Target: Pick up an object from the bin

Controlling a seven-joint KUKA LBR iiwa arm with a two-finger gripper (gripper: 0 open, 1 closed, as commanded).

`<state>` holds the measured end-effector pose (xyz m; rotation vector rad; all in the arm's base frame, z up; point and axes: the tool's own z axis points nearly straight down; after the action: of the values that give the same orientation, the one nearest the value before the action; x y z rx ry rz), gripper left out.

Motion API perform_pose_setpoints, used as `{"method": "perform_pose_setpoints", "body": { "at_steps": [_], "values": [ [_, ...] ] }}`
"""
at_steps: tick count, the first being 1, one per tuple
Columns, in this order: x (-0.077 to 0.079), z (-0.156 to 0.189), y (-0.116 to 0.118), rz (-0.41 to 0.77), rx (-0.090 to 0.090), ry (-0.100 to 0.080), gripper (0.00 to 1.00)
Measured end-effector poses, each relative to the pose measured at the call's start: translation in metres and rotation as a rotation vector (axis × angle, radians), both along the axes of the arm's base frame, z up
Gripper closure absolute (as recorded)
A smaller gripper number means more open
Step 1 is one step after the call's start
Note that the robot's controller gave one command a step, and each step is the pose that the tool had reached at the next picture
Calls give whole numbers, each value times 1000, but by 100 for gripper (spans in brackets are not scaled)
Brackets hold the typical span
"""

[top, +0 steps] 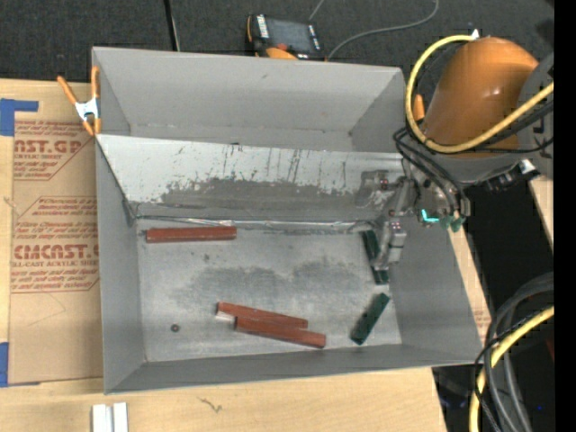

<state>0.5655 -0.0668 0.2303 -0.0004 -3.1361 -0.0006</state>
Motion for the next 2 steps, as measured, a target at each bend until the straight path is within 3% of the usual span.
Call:
{"method": "perform_pose_setpoints", "body": {
  "at_steps": [1,2],
  "values": [
    [-38,-80,-19,150,2,1,0],
    [-64,-162,-61,580,2,-4,0]
  ]
}}
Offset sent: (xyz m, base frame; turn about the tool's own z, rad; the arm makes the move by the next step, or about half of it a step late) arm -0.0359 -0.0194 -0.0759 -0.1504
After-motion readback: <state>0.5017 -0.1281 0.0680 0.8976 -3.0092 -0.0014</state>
